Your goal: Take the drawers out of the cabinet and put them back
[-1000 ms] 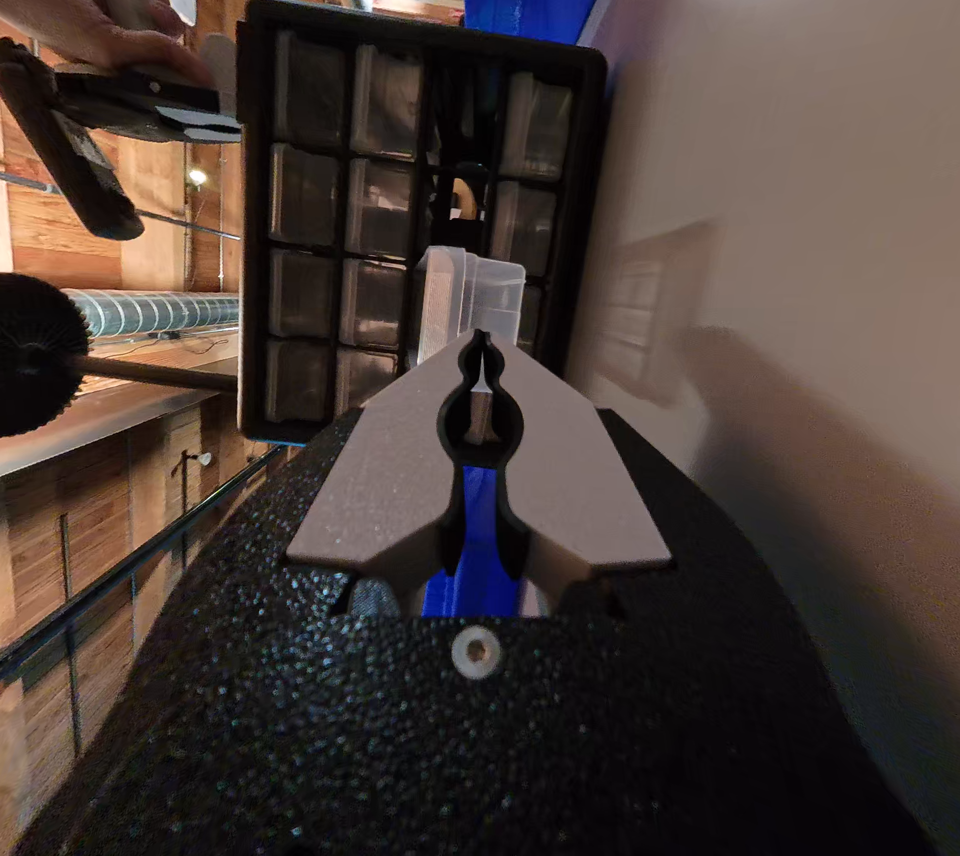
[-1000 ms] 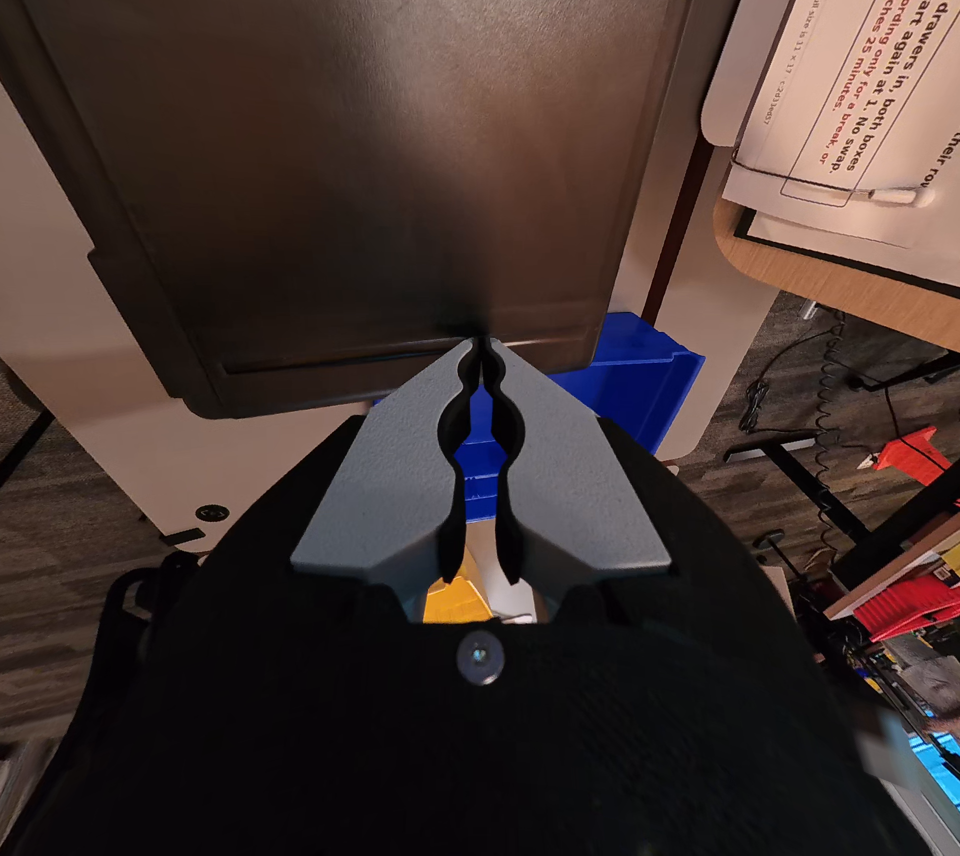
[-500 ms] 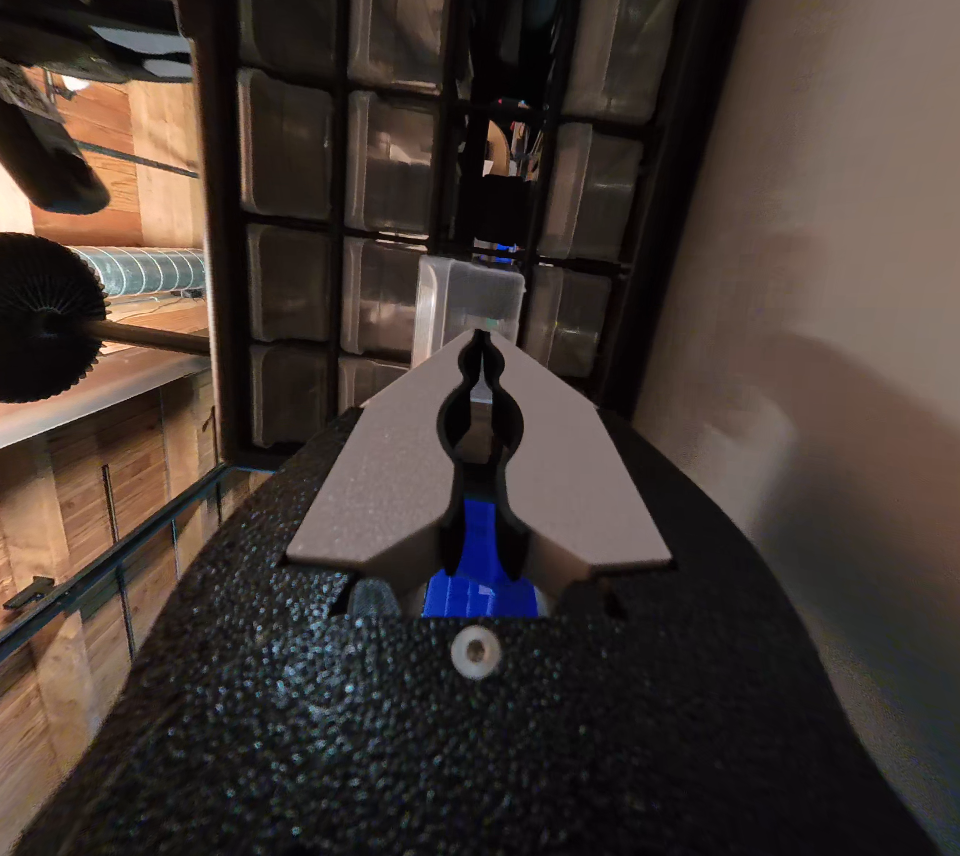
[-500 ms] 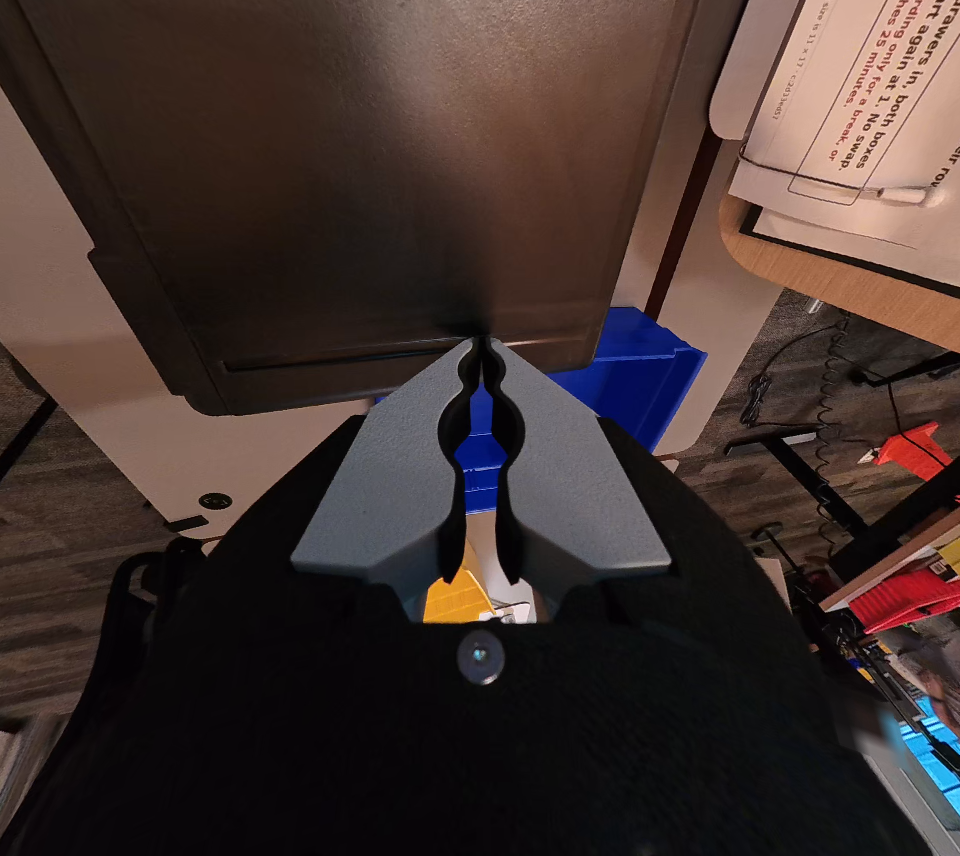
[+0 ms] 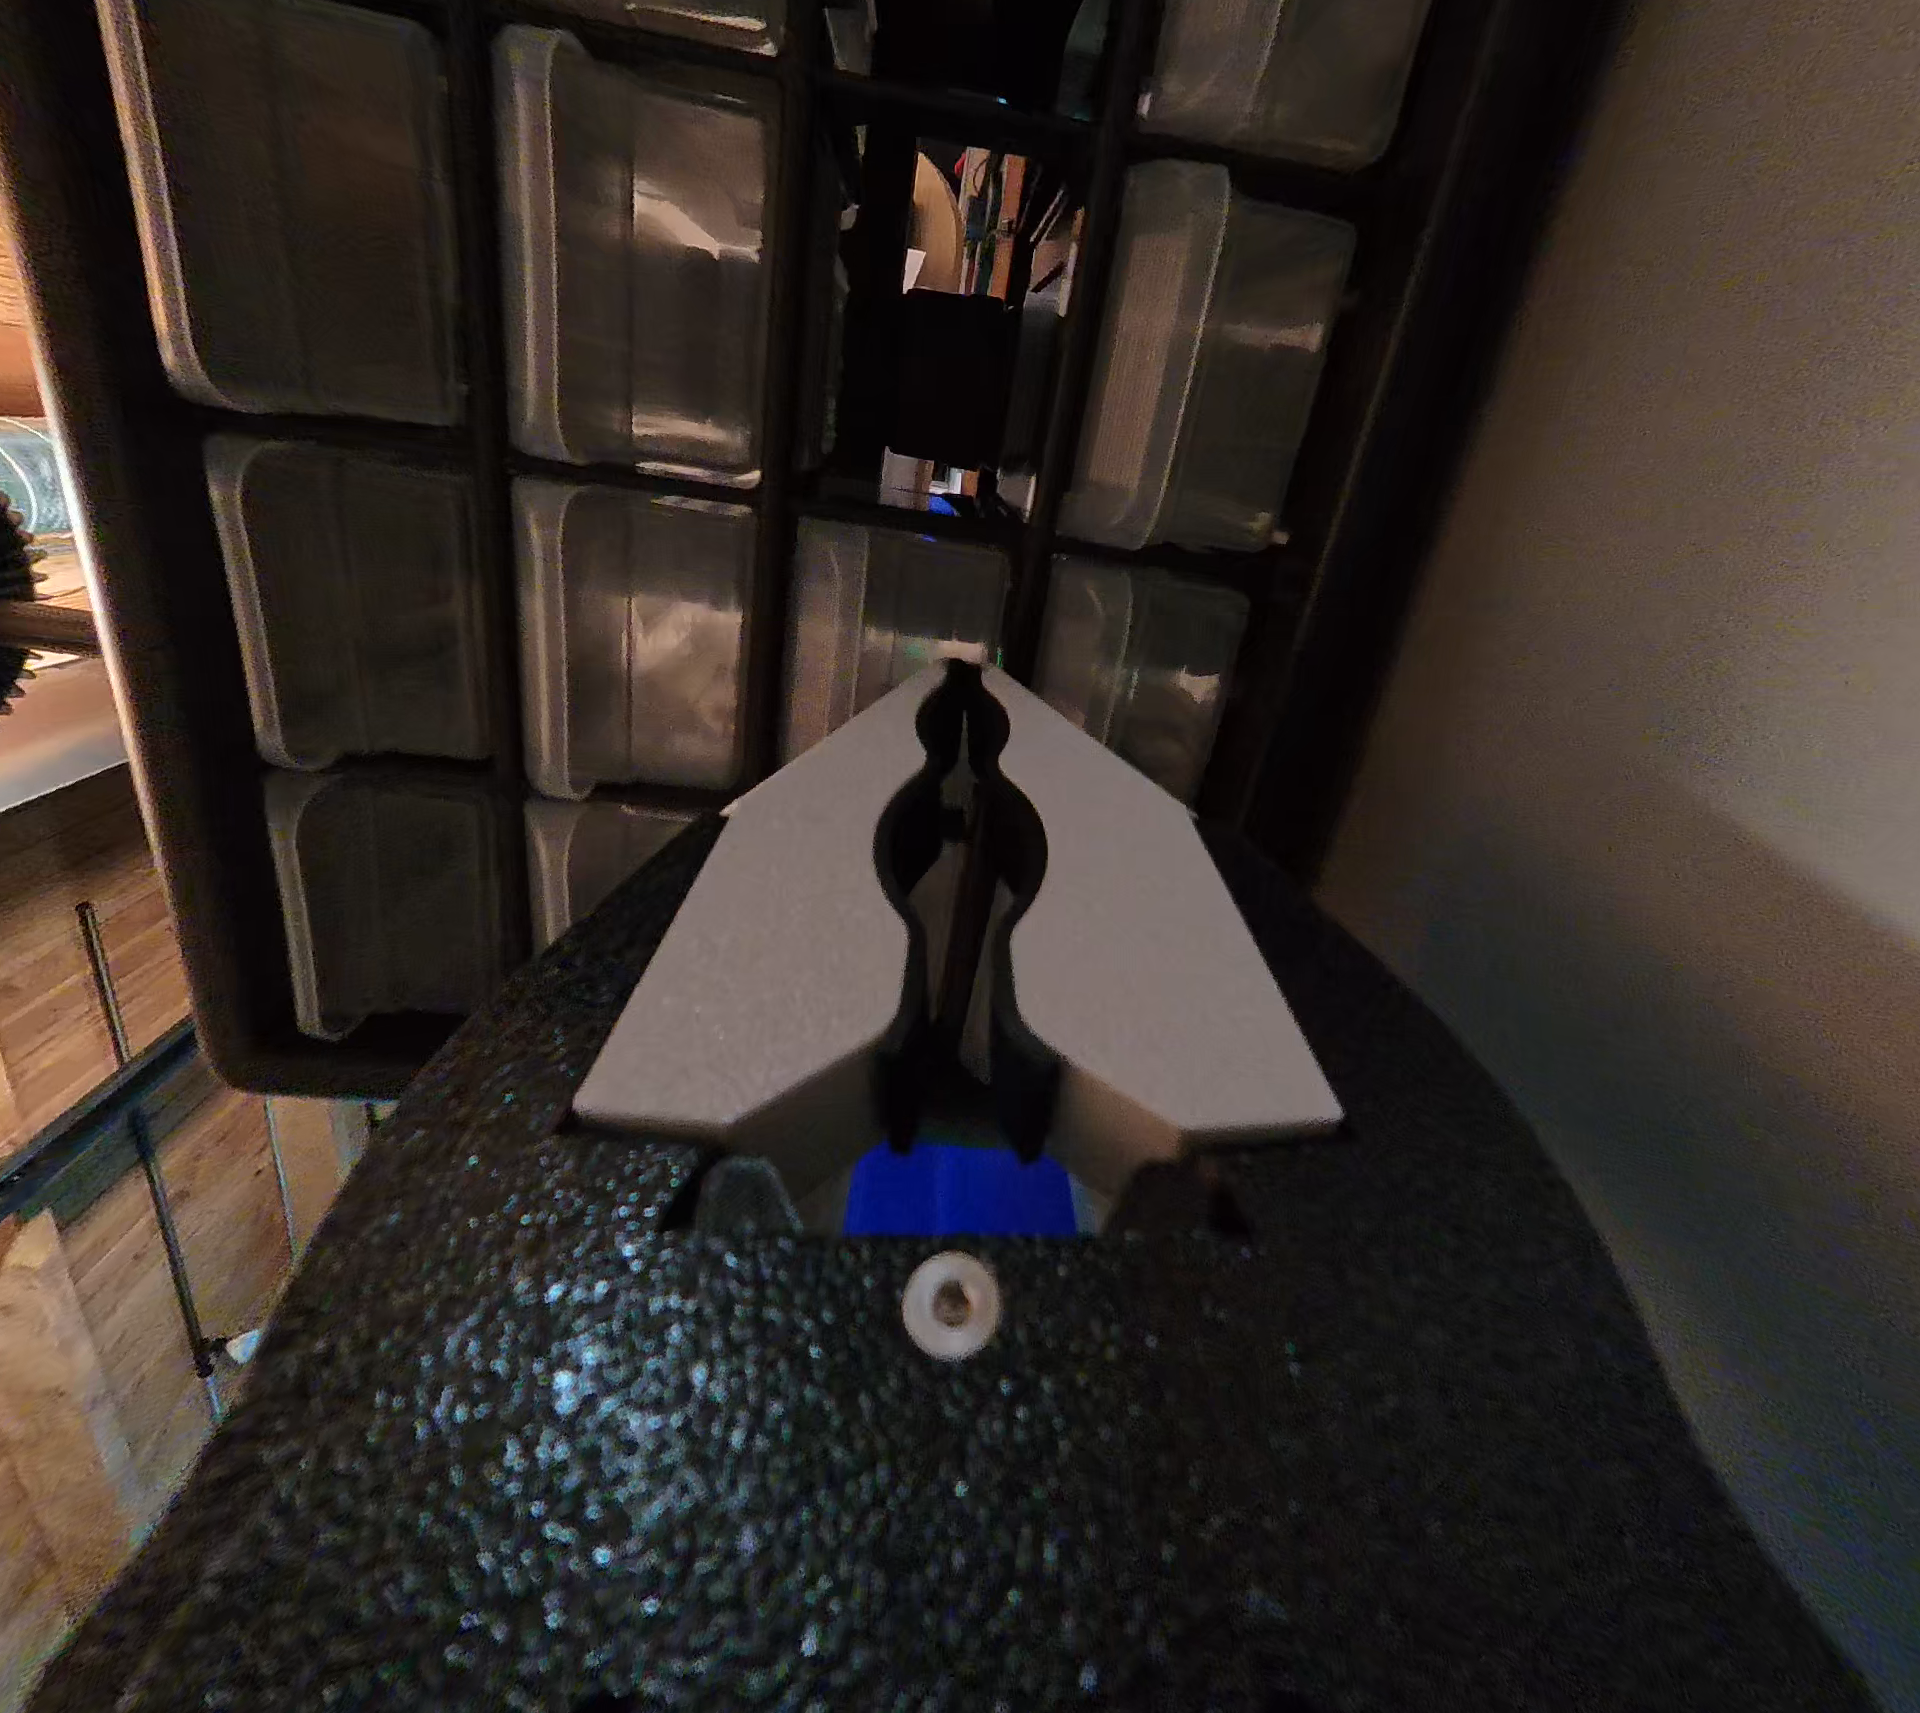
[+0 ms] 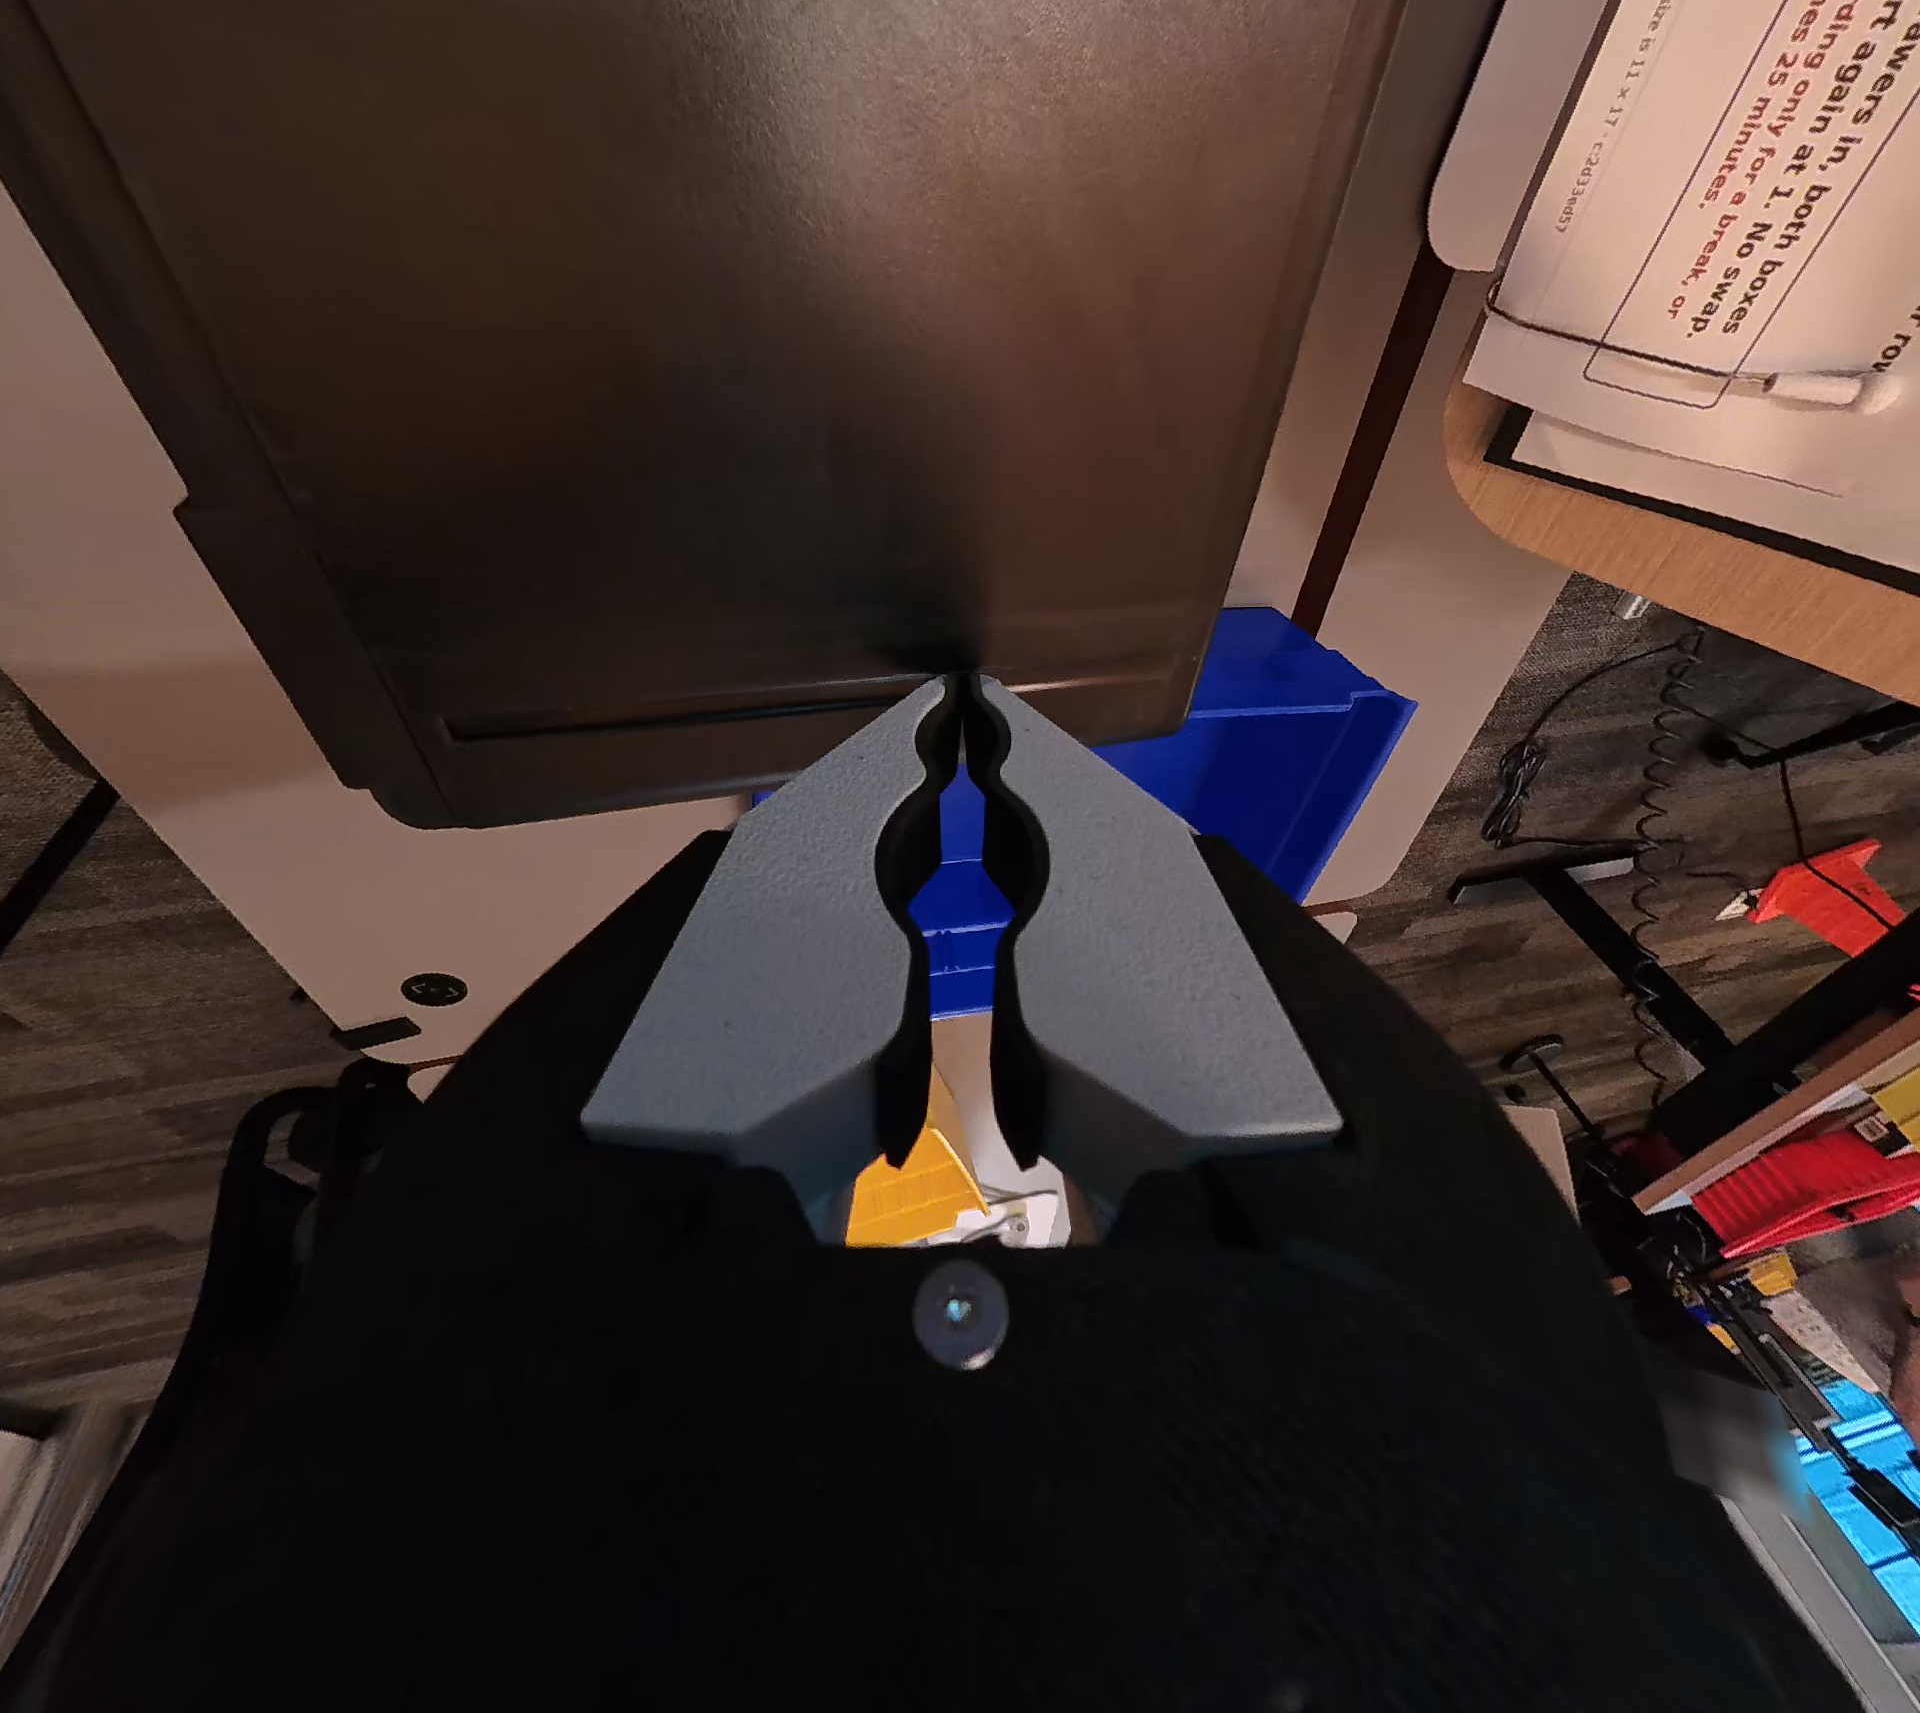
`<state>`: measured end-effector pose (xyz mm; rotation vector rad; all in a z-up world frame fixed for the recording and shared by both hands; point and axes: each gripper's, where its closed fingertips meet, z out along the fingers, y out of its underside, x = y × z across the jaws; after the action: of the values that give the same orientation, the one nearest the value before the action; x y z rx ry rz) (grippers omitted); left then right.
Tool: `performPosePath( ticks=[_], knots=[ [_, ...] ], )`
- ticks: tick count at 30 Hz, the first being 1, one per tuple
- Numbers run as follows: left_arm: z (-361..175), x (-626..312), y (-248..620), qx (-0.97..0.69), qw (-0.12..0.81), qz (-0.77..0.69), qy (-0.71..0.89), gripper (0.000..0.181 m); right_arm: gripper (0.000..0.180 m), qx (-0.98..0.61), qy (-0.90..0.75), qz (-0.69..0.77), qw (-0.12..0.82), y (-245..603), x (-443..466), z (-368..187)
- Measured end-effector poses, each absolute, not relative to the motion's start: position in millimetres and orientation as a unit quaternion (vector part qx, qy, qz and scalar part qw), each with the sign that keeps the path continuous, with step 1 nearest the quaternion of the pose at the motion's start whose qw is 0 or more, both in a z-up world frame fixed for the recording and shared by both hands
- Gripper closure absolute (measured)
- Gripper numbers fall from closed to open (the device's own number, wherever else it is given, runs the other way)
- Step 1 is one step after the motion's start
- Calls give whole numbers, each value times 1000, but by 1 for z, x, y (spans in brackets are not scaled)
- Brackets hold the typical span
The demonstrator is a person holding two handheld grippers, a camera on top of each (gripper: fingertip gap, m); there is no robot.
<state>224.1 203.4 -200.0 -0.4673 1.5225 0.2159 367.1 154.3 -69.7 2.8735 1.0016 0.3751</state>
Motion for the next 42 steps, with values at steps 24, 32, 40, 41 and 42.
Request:
performPosePath(
  ticks=[24,32,40,41,42],
  knots=[
    [-73,137,297,-439,710,-177,522,181,180,935,329,125,37,154,367,-70],
    [-140,173,428,-676,363,-238,595,170,180,934,331,129,42,154,367,-70],
    [-215,226,475,-768,175,-209,579,148,180,932,334,132,53,154,367,-70],
    [-221,231,475,-770,164,-208,580,147,180,932,334,129,54,154,367,-70],
    [-226,234,476,-774,157,-200,580,147,180,933,334,126,54,154,367,-70]
  ],
)
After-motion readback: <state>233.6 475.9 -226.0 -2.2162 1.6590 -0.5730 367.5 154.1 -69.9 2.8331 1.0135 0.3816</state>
